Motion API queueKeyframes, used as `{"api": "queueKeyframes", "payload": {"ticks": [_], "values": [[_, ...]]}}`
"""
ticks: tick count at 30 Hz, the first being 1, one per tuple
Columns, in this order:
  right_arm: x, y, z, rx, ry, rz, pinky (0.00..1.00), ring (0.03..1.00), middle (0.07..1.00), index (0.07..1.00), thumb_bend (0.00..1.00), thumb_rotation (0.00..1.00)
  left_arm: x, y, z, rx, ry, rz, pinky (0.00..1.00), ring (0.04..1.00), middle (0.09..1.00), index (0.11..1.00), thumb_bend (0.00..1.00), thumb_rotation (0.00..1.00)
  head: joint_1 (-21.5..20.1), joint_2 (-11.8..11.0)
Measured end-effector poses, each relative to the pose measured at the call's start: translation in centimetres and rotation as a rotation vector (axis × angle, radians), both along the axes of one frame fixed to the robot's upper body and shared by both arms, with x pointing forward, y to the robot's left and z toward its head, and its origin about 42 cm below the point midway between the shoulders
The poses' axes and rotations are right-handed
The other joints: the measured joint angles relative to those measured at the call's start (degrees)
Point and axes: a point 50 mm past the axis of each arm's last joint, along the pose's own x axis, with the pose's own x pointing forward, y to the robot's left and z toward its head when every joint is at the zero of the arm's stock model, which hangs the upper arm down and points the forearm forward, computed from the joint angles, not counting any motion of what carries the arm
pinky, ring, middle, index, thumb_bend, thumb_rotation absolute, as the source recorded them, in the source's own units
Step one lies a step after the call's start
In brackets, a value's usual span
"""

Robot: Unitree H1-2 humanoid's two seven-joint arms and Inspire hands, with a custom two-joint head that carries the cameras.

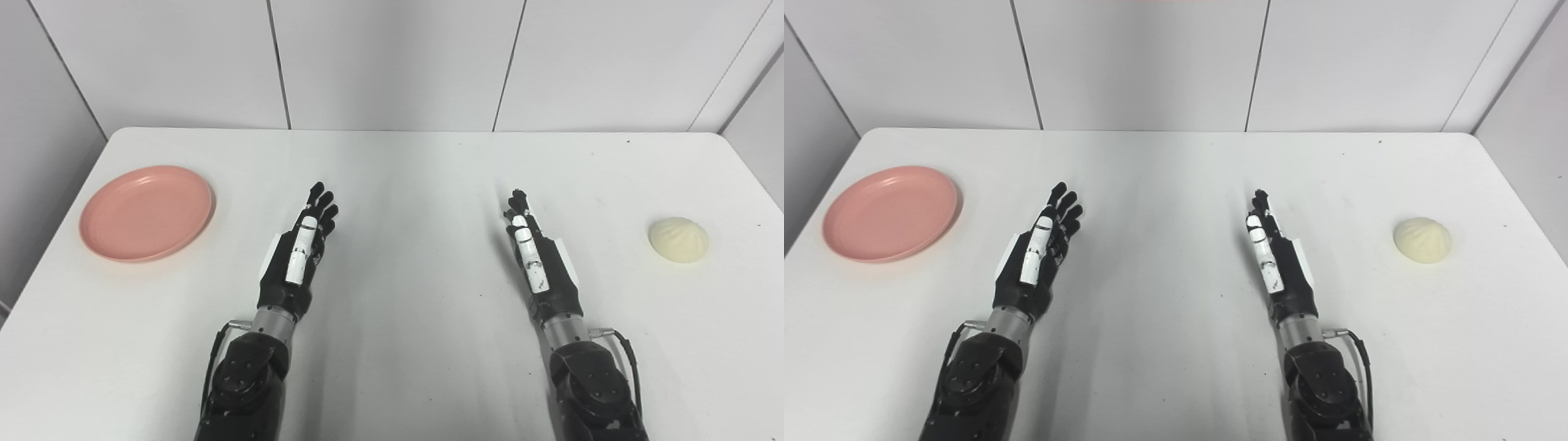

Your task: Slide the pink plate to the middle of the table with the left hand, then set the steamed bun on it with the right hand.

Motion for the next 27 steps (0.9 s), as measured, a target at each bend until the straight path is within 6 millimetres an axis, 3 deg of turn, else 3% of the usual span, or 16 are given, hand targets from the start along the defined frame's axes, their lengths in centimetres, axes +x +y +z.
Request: {"api": "queueKeyframes", "payload": {"ticks": [18,27], "values": [[0.04,0.02,-0.01,0.001,0.001,0.000,1.00,1.000,1.000,1.000,0.21,1.00,0.00,0.01,0.00,0.000,0.000,0.000,1.00,0.975,0.991,1.000,0.41,1.00,1.0,-0.4],[0.15,-0.57,-0.13,0.005,-0.003,0.001,1.00,1.000,1.000,1.000,0.21,1.00,0.58,-0.43,-0.21,0.003,0.005,-0.008,1.00,0.988,1.000,1.000,0.41,1.00,8.8,-3.1]]}}
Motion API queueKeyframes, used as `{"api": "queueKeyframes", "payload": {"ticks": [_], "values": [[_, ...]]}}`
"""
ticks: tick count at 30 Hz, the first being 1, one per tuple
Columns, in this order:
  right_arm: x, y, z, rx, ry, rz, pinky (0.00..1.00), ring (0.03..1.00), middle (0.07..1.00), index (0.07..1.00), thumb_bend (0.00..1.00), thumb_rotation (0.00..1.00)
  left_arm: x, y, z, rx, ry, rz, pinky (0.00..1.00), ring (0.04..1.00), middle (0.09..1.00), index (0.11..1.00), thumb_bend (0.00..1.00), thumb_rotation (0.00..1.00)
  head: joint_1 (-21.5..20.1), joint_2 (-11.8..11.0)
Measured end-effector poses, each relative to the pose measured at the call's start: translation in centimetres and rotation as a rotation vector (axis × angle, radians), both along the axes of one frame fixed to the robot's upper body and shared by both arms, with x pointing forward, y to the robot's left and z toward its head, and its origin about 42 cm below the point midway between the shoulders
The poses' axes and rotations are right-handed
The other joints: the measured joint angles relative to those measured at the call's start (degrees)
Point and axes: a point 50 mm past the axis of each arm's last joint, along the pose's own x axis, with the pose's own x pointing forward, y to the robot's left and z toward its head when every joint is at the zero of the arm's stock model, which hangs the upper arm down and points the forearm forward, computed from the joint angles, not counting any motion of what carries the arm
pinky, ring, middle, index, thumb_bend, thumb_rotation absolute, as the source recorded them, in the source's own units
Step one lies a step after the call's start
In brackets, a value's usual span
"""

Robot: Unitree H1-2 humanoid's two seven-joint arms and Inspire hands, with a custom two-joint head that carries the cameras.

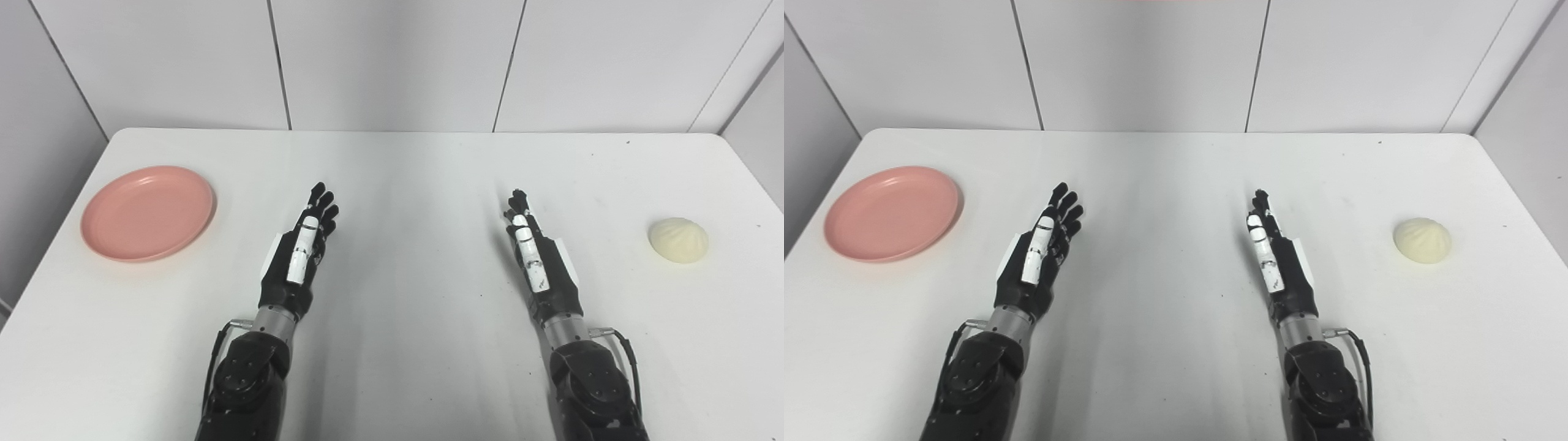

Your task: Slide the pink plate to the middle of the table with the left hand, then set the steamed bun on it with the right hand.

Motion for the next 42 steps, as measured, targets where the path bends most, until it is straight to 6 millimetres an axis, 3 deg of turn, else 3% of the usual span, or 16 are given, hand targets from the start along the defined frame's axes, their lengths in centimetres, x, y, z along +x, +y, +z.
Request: {"api": "queueKeyframes", "payload": {"ticks": [4,10,25,42], "values": [[0.3,-0.6,-0.1,-0.012,0.004,0.021,1.00,1.000,1.000,1.000,0.19,1.00,0.8,-0.7,-0.1,0.011,-0.015,-0.011,1.00,0.999,1.000,1.000,0.41,1.00,4.8,-1.8],[0.8,-1.1,-0.1,0.010,-0.006,0.030,1.00,1.000,1.000,1.000,0.15,1.00,1.9,-1.5,0.0,0.026,-0.032,-0.017,1.00,1.000,1.000,1.000,0.40,1.00,7.2,-3.0],[1.0,-1.4,0.1,0.007,-0.020,0.041,1.00,1.000,1.000,1.000,0.14,1.00,2.0,-1.9,0.1,0.039,-0.050,-0.010,1.00,1.000,1.000,1.000,0.34,1.00,7.1,-2.7],[0.9,-1.3,0.4,0.007,-0.029,0.045,1.00,1.000,1.000,1.000,0.14,1.00,1.2,-1.5,1.2,0.008,-0.065,0.067,0.99,0.978,0.977,0.990,0.40,1.00,6.7,-2.5]]}}
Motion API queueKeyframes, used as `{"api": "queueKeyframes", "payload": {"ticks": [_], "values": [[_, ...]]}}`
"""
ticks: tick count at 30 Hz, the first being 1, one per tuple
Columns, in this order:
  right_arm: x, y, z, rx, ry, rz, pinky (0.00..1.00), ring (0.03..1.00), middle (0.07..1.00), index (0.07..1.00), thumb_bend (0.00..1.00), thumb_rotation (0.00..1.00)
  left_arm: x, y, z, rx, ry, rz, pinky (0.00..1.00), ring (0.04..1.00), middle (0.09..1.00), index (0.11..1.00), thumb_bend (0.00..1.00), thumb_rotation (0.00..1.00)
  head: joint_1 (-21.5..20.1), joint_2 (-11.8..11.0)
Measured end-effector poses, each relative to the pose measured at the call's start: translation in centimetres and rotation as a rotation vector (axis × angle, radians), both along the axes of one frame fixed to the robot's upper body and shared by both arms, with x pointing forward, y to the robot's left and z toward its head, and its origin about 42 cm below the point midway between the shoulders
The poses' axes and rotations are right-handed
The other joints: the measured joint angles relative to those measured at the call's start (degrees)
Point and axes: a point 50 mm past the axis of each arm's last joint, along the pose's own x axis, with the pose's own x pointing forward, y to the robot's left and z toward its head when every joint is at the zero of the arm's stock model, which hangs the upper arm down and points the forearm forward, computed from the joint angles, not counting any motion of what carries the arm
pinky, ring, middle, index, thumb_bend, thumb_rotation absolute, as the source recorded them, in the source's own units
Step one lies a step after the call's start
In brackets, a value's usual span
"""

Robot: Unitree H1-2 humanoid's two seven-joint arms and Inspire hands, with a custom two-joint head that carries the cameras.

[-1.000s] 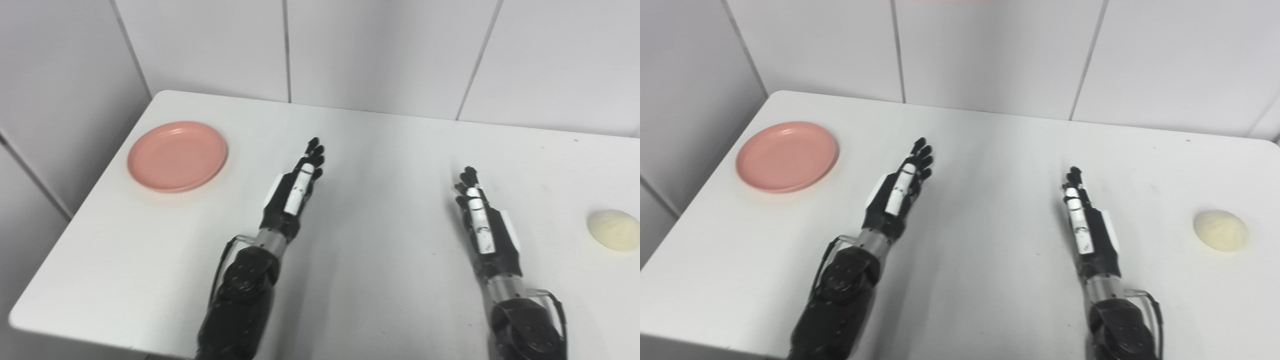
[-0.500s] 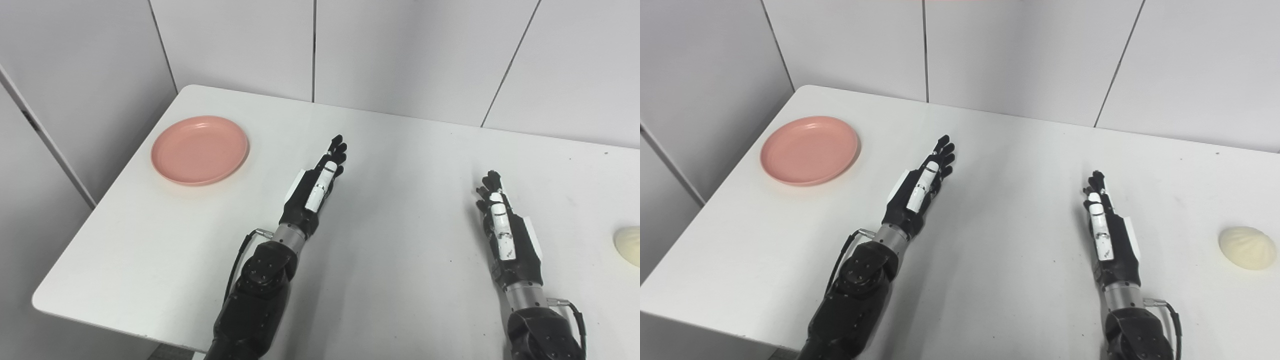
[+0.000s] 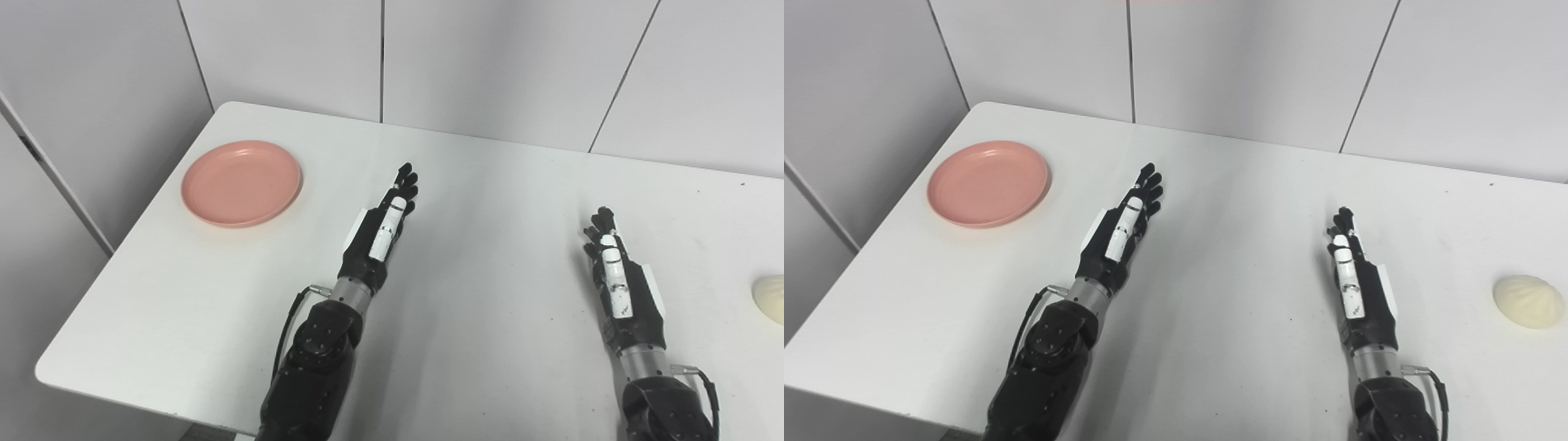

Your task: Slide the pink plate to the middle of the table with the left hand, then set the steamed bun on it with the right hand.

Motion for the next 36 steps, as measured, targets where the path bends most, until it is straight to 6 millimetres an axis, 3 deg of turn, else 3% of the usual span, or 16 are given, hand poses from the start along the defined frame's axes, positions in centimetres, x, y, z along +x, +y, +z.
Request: {"api": "queueKeyframes", "payload": {"ticks": [5,13,21,28,36], "values": [[0.0,-0.1,0.1,-0.003,-0.005,0.000,1.00,1.000,1.000,1.000,0.13,1.00,0.0,0.5,0.8,0.005,-0.008,0.045,0.96,0.960,0.969,0.988,0.45,1.00,0.3,0.2],[0.2,-0.4,0.2,0.002,-0.002,-0.001,1.00,1.000,1.000,1.000,0.15,1.00,0.5,2.4,5.7,-0.031,-0.158,0.138,1.00,0.953,0.952,0.970,0.51,1.00,1.0,0.4],[0.4,-1.0,0.0,0.007,0.009,0.004,1.00,1.000,1.000,1.000,0.15,1.00,-0.6,6.2,10.0,-0.052,-0.280,0.248,0.99,0.938,0.947,0.959,0.51,1.00,2.1,0.5],[0.4,-1.3,0.1,0.009,0.007,0.004,1.00,1.000,1.000,1.000,0.14,1.00,-1.4,9.0,11.6,-0.067,-0.329,0.354,0.96,0.924,0.939,0.955,0.49,1.00,3.4,0.8],[0.5,-2.0,0.2,0.011,0.006,0.010,1.00,1.000,1.000,1.000,0.16,1.00,-1.3,12.0,13.3,-0.111,-0.374,0.475,1.00,0.953,0.962,0.977,0.48,1.00,4.9,1.2]]}}
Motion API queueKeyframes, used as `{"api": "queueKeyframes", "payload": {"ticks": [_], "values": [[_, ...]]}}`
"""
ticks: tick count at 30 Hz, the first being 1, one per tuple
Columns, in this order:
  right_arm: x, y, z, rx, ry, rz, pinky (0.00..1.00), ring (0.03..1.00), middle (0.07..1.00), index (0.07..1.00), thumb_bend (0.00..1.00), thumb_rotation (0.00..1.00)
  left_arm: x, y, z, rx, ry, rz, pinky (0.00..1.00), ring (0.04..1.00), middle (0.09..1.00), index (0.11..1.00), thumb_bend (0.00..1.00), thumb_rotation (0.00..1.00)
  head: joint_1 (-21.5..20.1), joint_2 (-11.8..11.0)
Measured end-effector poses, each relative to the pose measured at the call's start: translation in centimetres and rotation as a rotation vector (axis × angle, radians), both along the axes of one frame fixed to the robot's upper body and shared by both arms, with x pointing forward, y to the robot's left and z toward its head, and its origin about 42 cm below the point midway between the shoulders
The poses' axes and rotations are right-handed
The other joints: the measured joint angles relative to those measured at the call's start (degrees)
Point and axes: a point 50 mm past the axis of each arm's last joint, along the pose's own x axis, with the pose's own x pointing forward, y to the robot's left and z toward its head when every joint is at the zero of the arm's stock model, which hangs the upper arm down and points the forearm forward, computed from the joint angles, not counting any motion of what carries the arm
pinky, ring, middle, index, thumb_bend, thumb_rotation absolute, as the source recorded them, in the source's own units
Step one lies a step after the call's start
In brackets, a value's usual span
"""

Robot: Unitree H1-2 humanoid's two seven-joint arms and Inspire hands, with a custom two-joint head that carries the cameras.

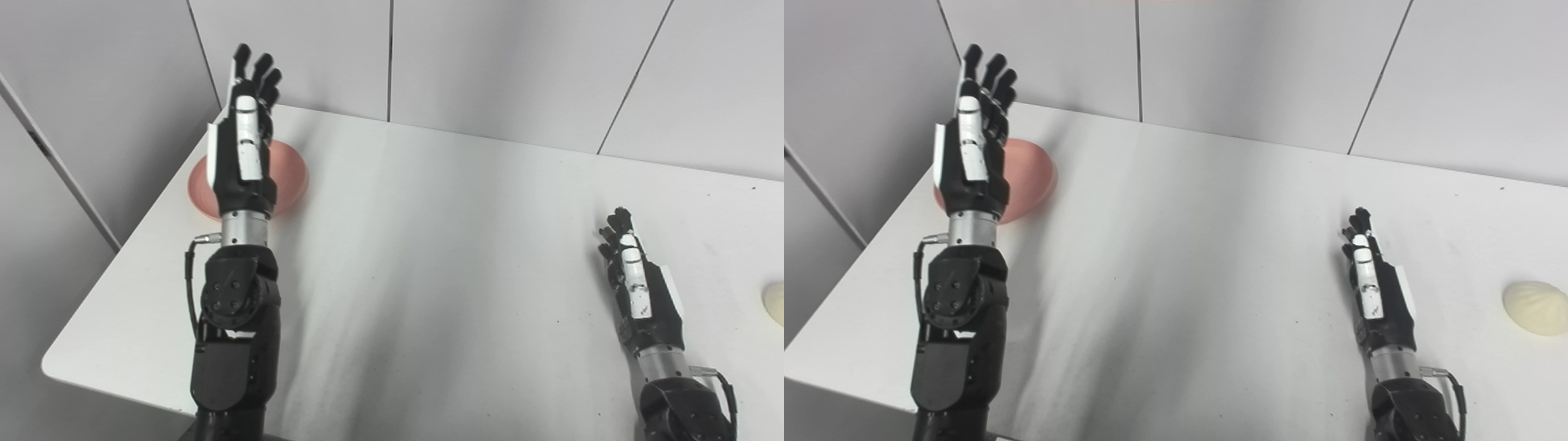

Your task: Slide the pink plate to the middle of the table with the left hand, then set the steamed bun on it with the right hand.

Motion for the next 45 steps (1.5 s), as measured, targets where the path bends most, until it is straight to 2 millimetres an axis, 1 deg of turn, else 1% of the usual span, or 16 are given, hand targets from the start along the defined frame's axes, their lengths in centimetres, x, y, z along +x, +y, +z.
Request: {"api": "queueKeyframes", "payload": {"ticks": [3,6,9,14,19,24,29,36,39,45], "values": [[0.0,-0.4,0.0,-0.007,0.002,0.001,1.00,1.000,1.000,1.000,0.15,1.00,0.2,1.2,0.5,-0.007,-0.020,0.015,1.00,0.955,0.962,0.980,0.50,1.00,0.7,0.3],[0.0,-0.8,0.0,-0.018,0.004,-0.001,1.00,1.000,1.000,1.000,0.16,1.00,0.3,2.4,1.0,-0.029,-0.038,0.037,0.99,0.957,0.965,0.984,0.48,1.00,1.2,0.5],[0.0,-0.9,0.1,-0.019,0.002,-0.002,1.00,1.000,1.000,1.000,0.16,1.00,0.3,4.1,0.9,-0.050,-0.037,0.079,1.00,0.965,0.968,0.986,0.48,1.00,1.2,0.5],[-0.1,-1.0,0.2,-0.018,-0.001,-0.001,1.00,1.000,1.000,1.000,0.14,1.00,0.6,6.9,-0.4,-0.079,0.009,0.124,1.00,0.959,0.963,0.976,0.49,1.00,1.3,0.4],[-0.1,-1.0,0.2,-0.018,-0.004,0.000,1.00,1.000,1.000,1.000,0.14,1.00,0.9,9.3,-1.7,-0.108,0.046,0.159,1.00,0.954,0.957,0.972,0.49,1.00,1.1,0.6],[-0.3,-1.1,0.3,-0.016,-0.003,-0.005,1.00,1.000,1.000,1.000,0.14,1.00,1.1,11.0,-2.9,-0.145,0.073,0.179,1.00,0.956,0.960,0.978,0.49,1.00,1.1,0.8],[-0.5,-1.1,0.3,-0.016,-0.004,-0.005,1.00,1.000,1.000,1.000,0.14,1.00,1.4,11.7,-3.5,-0.156,0.093,0.180,0.99,0.958,0.959,0.977,0.48,1.00,1.3,0.9],[-0.5,-1.1,0.3,-0.013,-0.004,-0.005,1.00,1.000,1.000,1.000,0.15,1.00,2.6,12.3,-3.8,-0.161,0.123,0.174,0.99,0.965,0.963,0.976,0.49,1.00,1.6,0.9],[-0.6,-1.1,0.3,-0.011,-0.002,-0.004,1.00,1.000,1.000,1.000,0.15,1.00,3.2,12.7,-4.7,-0.173,0.154,0.162,0.99,0.957,0.959,0.968,0.51,1.00,1.7,1.0],[-0.7,-1.1,0.3,-0.008,0.000,-0.005,1.00,1.000,1.000,1.000,0.13,1.00,3.4,13.2,-5.9,-0.196,0.195,0.156,0.99,0.960,0.955,0.959,0.50,1.00,1.8,1.1]]}}
